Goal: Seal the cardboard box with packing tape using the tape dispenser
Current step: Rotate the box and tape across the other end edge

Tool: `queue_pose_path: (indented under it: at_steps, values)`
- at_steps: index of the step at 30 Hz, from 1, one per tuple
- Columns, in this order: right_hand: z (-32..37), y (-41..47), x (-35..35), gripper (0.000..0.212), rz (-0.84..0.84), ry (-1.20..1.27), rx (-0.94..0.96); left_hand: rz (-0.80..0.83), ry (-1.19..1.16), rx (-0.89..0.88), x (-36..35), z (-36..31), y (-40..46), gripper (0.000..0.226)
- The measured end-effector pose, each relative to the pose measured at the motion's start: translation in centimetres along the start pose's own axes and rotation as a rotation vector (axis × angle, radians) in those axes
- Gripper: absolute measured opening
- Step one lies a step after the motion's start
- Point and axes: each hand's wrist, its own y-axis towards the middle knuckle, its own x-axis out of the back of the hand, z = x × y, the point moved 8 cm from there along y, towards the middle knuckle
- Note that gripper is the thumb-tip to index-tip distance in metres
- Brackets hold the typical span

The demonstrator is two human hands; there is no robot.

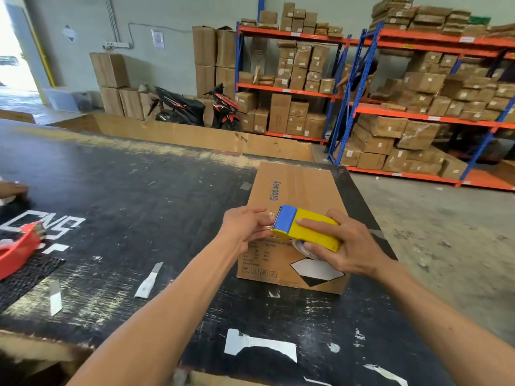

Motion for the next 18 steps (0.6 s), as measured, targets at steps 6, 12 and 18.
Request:
queue_pose_path:
  at_steps: [6, 12, 18]
  values:
    - [-1.5, 0.6, 0.7, 0.054, 0.121, -0.05, -0.012, -0.199, 0.014, -0.156, 5.1, -1.2, 0.5, 0.04]
    - [0.5, 2.1, -0.3, 0.055, 0.26, -0.238, 0.09, -0.313, 0.244, -0.293, 6.8, 0.7, 0.3, 0.038]
    - [1.6, 3.4, -2.9, 0.054, 0.306, -0.319, 0.115, -0.445, 0.317, -0.377, 7.8, 1.0, 0.2, 0.029]
